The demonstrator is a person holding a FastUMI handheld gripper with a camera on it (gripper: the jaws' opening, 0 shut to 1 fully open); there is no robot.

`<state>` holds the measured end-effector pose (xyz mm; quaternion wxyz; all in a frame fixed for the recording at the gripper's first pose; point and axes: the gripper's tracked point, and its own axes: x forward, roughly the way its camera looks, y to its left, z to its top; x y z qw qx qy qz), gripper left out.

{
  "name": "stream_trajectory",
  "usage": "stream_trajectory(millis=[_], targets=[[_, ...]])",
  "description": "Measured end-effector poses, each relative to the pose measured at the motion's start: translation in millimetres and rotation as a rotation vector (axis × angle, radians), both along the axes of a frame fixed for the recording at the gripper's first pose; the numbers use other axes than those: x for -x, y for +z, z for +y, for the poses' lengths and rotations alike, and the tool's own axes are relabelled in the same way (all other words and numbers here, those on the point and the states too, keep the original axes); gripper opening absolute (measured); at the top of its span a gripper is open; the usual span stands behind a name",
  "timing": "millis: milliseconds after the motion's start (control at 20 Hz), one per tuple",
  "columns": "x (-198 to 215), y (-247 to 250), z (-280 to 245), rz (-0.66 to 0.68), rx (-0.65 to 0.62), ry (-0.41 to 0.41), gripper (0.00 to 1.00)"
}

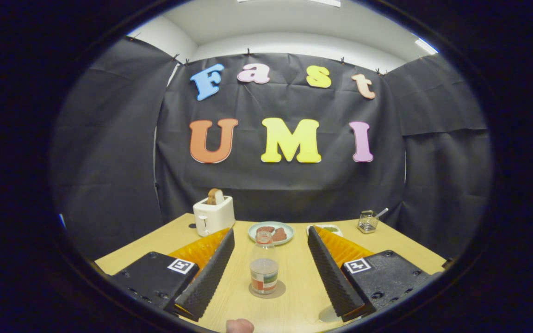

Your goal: Take the bottle from table, then pour the juice into the cup, finally place the bottle on the coaster

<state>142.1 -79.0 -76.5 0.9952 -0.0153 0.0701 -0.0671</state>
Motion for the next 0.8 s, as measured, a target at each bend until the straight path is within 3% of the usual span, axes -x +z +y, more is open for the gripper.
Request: stream_trajectory(millis=[300, 800], targets=[[59.0, 74.7, 14.2, -0.117, -0.052, 0.022, 1.00], [145.9, 90.1, 17.7, -0.193, -0.071, 0.069, 1.00]])
